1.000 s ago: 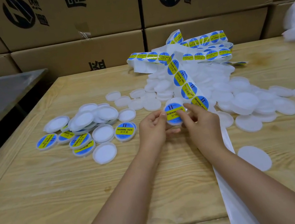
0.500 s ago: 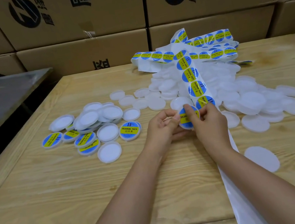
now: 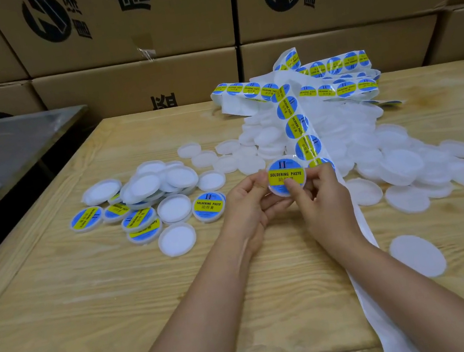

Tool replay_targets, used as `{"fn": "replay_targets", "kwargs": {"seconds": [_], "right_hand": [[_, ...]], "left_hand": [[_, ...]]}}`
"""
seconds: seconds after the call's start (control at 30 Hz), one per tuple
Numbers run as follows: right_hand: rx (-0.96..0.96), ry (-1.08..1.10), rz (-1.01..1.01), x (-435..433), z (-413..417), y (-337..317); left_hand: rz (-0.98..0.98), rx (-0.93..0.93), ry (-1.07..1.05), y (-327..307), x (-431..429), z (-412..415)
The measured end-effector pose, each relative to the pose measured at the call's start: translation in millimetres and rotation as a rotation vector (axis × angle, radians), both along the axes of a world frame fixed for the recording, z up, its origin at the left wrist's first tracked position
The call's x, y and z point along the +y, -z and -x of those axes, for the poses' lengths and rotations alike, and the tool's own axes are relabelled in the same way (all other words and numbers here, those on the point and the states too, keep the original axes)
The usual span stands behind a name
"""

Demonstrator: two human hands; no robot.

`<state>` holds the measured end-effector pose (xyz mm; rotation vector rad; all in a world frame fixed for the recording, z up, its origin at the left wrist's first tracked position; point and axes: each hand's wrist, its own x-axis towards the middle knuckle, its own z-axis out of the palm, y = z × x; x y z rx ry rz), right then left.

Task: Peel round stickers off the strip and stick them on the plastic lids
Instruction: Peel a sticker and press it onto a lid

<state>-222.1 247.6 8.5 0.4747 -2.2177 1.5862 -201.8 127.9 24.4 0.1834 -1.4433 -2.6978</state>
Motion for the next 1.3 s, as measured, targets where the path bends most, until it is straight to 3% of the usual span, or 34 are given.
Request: {"fn": "replay_targets", "kwargs": {"seconds": [0.33, 0.57, 1.07, 1.2, 1.3], "right_hand": [[0.036, 0.175, -0.057, 2.3, -0.2, -1.7], [-0.091, 0.234, -0.093, 1.9, 3.6, -1.5], [-0.097, 0.113, -0.134, -3.8, -6.5, -7.3], [-0.099, 0.104, -0.118, -1.4, -5.1, -7.6], [-0.016, 0.195, -0.039, 2.2, -2.4, -7.1]], "left_hand": [[0.098, -0.01, 0.038, -1.7, 2.2, -1.8], [0.134, 0.021, 0.074, -0.9, 4.9, -5.4], [-0.01, -0.063, 0.019, -2.9, -0.5, -2.6], [0.021, -0.056, -0.113, -3.9, 1.1, -1.8], [0.212, -0.044, -0.391, -3.8, -2.0, 0.5]]}}
